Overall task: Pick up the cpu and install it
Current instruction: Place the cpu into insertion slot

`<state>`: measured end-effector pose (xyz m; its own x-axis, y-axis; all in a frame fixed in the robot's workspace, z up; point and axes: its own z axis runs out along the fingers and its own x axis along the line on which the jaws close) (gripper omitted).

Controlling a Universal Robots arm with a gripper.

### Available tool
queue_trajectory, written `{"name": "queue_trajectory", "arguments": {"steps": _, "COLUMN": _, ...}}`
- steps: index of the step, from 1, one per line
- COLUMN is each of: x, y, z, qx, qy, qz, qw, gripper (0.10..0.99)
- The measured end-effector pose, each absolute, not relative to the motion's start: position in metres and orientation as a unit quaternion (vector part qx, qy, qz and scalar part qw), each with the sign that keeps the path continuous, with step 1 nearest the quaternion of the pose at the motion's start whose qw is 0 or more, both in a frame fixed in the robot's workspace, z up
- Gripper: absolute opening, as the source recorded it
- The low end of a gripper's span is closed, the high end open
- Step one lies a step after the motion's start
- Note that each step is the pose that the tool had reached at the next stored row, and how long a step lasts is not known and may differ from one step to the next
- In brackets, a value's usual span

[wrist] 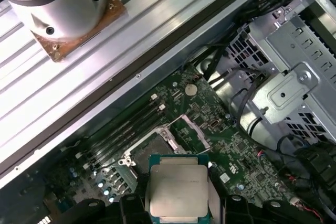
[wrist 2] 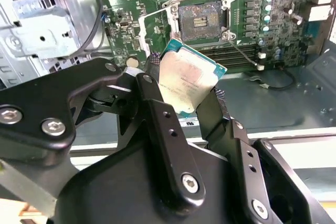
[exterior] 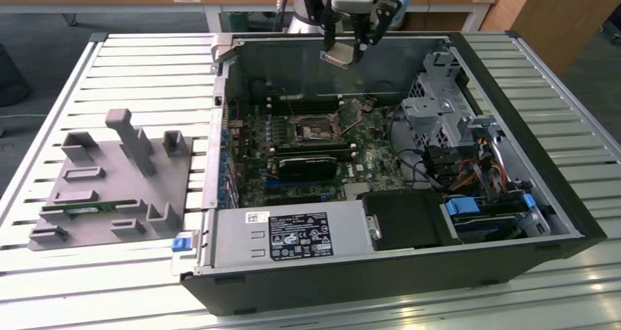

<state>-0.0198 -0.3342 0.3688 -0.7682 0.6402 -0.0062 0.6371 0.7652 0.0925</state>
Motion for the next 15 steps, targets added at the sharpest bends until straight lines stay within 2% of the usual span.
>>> {"name": "queue_trajectory", "arguments": {"steps": 15, "x": -0.0200, "y": -0.3342, "z": 0.3675, "qx": 0.448, "qy": 0.893, "qz": 0.040, "qw": 0.024, "gripper": 0.529}}
